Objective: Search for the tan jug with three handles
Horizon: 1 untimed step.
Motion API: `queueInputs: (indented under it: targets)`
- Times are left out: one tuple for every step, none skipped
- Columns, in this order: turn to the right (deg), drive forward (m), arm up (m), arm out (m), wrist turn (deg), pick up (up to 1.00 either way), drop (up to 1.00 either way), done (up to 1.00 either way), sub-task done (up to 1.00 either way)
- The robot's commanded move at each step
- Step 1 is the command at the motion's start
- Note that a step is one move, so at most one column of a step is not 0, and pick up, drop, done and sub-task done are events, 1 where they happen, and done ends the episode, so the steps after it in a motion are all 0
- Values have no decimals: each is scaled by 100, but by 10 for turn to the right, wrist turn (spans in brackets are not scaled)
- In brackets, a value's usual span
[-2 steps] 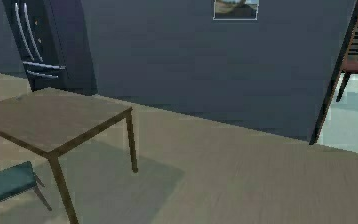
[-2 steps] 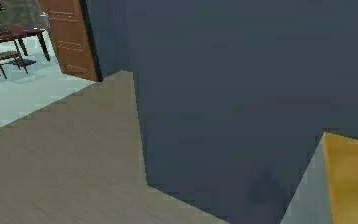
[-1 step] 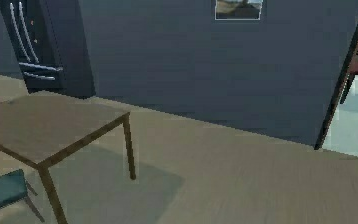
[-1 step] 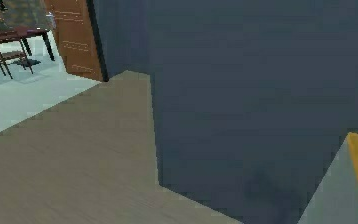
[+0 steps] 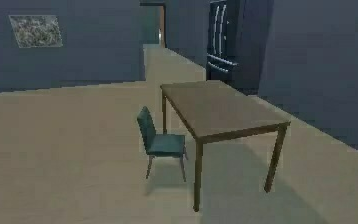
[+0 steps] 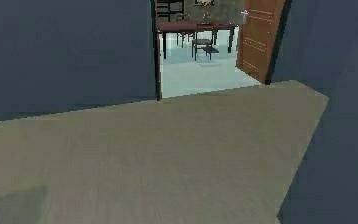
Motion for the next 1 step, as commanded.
queueInputs:
  targets:
    - [-390,0,0,0,0,0,0,0,0]
